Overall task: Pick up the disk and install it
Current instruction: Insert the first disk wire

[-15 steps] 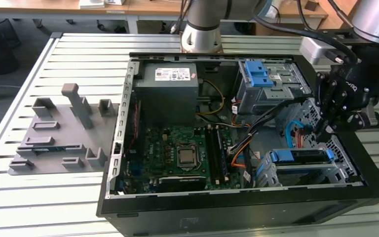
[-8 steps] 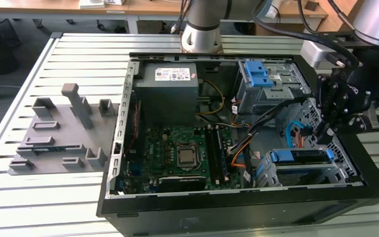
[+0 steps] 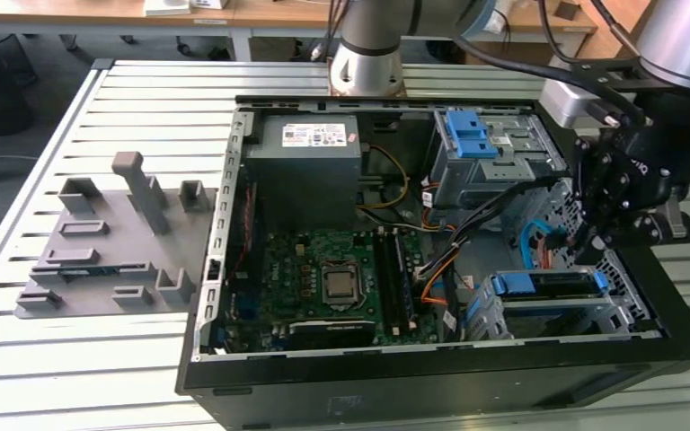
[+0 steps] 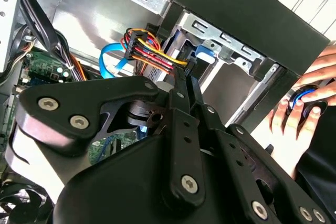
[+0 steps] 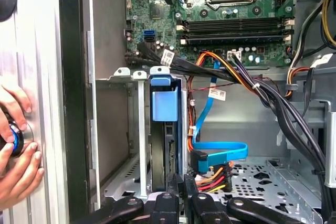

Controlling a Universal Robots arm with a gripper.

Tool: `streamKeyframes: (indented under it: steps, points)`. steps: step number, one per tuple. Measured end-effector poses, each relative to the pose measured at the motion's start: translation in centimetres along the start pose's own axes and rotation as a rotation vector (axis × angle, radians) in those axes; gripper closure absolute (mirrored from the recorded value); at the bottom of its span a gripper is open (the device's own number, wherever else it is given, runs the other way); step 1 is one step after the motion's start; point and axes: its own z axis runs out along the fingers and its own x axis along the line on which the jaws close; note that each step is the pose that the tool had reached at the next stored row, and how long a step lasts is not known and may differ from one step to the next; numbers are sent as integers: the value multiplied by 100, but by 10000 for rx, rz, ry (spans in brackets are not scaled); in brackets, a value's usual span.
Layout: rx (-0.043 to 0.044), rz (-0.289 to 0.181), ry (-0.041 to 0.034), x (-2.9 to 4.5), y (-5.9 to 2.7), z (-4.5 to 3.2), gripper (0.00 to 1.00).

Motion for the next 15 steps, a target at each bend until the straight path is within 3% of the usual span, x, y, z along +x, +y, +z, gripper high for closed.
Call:
streamKeyframes:
  steps: [5,15]
  points:
    - [137,-4,-24,12,34,1,84]
    - [167,-1,-27,51,34,20,84]
